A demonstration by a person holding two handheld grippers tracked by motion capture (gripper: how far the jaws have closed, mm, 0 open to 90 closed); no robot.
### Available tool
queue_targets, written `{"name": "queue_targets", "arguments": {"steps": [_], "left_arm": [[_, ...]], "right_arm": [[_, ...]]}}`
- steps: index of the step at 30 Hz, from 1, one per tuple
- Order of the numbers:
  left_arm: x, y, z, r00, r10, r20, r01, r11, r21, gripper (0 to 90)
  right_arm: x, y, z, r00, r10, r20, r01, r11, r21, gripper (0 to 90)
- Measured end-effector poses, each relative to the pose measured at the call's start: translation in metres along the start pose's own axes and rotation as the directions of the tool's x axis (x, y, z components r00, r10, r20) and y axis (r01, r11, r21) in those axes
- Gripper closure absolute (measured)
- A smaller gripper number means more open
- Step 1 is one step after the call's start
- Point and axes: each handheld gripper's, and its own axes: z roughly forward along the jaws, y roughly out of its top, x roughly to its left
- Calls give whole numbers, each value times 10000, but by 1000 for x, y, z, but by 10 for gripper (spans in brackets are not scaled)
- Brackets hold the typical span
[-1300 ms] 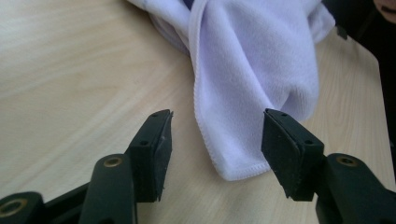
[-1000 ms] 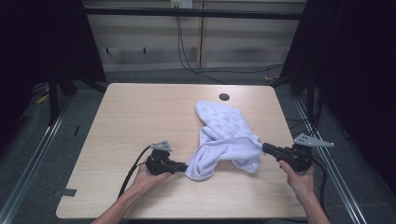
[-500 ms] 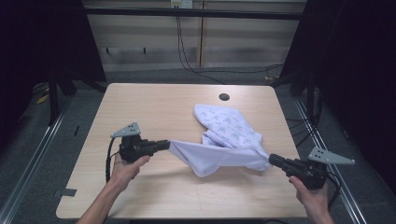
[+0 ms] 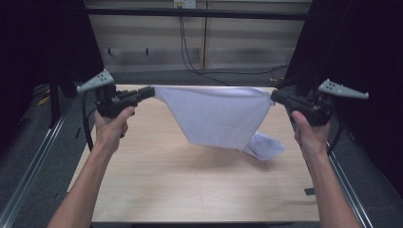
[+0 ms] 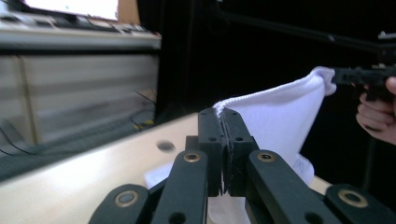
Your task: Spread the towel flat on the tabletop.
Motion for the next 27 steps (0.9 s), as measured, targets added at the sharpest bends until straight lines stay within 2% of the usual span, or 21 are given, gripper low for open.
{"name": "queue_targets", "arguments": {"steps": [2,3,4,7,8,10,12,15,16,17,18,19,20,23,24,26,27], "left_arm": [[-1,16,-3,9998,203,12,-203,9995,-258,883],[-1,21,-3,9992,369,-132,-371,9991,-186,883],[-1,28,-6,9989,435,-180,-441,9984,-342,883],[-3,41,-13,9989,451,-155,-460,9965,-692,884],[-8,46,-19,9976,668,-163,-680,9941,-848,883],[-15,48,-30,9968,787,112,-770,9910,-1099,883],[-22,42,-38,9946,1009,253,-984,9914,-867,883],[-31,16,-45,9935,1015,507,-1000,9945,-304,881],[-33,0,-47,9937,779,810,-772,9970,-111,881],[-34,-13,-48,9930,713,946,-739,9970,249,880],[-37,-31,-49,9931,662,971,-726,9954,632,880],[-38,-42,-49,9915,601,1155,-690,9948,745,880],[-41,-57,-50,9912,434,1254,-564,9932,1021,880],[-49,-97,-57,9878,166,1549,-443,9831,1774,880],[-51,-109,-61,9849,-76,1729,-274,9796,1991,879],[-54,-135,-70,9784,-626,1972,152,9723,2334,878],[-55,-145,-72,9775,-806,1947,268,9640,2645,877]], "right_arm": [[-2,15,10,9999,-99,71,99,10000,3,866],[-3,29,17,9991,-298,301,296,9995,54,867],[-4,36,21,9990,-293,329,295,9996,-36,867],[-5,60,27,9990,-305,333,315,9990,-303,868],[-2,67,27,9990,-354,272,367,9983,-459,868],[8,77,19,9973,-723,83,727,9951,-672,869],[15,76,10,9968,-799,-99,788,9934,-829,868],[25,51,-7,9954,-757,-587,713,9947,-740,868],[28,37,-13,9951,-701,-700,661,9961,-578,868],[29,17,-18,9946,-547,-887,529,9983,-233,868],[30,0,-22,9948,-536,-870,549,9984,121,868],[29,-21,-27,9952,-328,-924,375,9980,503,868],[29,-34,-31,9952,-163,-966,234,9971,728,868],[33,-74,-46,9930,363,-1125,-233,9931,1150,868],[37,-90,-52,9908,701,-1157,-528,9878,1466,868],[45,-114,-61,9884,939,-1191,-692,9779,1971,868],[50,-125,-66,9855,1111,-1286,-811,9724,2188,868]]}}
